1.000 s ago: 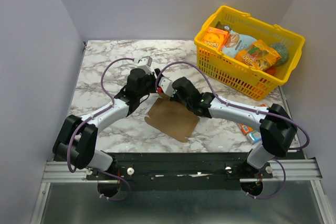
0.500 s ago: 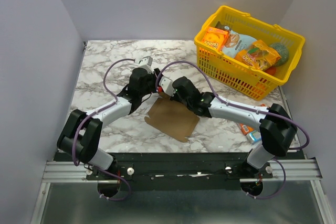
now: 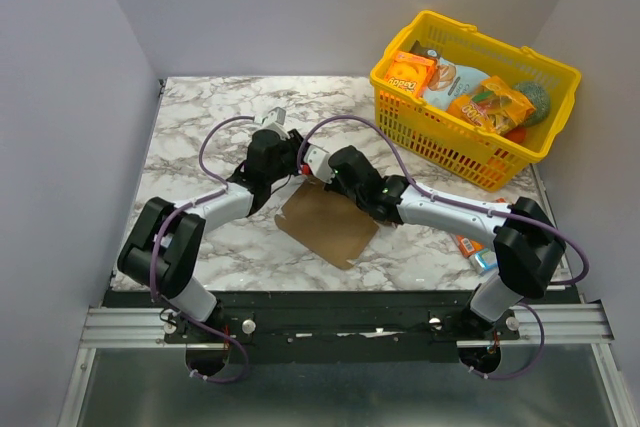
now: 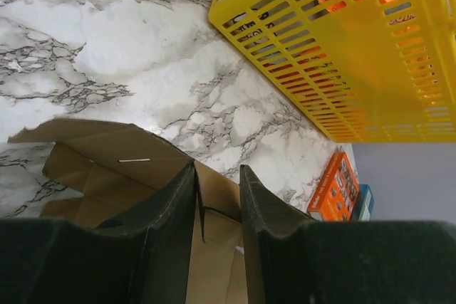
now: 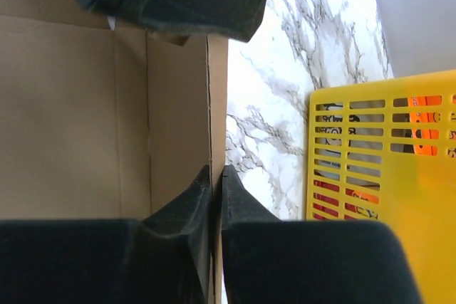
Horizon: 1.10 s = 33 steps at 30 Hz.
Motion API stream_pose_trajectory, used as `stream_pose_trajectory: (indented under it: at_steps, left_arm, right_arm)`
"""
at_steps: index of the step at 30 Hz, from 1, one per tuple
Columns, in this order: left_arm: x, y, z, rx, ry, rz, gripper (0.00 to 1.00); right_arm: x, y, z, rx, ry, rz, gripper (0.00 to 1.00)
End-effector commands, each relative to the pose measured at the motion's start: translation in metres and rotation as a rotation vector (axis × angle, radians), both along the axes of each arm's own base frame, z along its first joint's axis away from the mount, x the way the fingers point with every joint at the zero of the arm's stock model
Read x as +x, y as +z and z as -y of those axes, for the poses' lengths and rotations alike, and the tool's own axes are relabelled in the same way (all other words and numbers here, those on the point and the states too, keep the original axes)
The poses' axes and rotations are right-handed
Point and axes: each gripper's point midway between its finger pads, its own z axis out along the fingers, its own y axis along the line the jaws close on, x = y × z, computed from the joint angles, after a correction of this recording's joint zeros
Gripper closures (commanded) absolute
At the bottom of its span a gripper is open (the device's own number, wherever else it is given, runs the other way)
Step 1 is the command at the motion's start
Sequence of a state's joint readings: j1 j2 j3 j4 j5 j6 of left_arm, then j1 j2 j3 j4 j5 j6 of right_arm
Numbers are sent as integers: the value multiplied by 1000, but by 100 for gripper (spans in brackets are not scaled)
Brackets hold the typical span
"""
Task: Fold the paper box
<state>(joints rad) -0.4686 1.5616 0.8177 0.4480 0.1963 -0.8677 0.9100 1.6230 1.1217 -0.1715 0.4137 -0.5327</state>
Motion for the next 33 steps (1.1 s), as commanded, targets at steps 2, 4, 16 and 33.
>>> stream_pose_trajectory:
  at_steps: [2, 4, 16, 33]
  left_arm:
    - [-8, -3, 9, -95, -65, -25, 67]
    - [-7, -2, 9, -92, -63, -20, 67]
    - [-7, -13, 8, -79, -71, -20, 75]
    - [-8, -21, 12, -59, -124, 101, 77]
  right_arm:
    - [-28, -39, 6, -19, 19, -158, 74]
    - [-30, -38, 4, 3, 18, -167, 69]
    - [-41, -12, -17, 305, -39, -414, 29]
    - [-31, 13, 0, 664, -237, -691, 23]
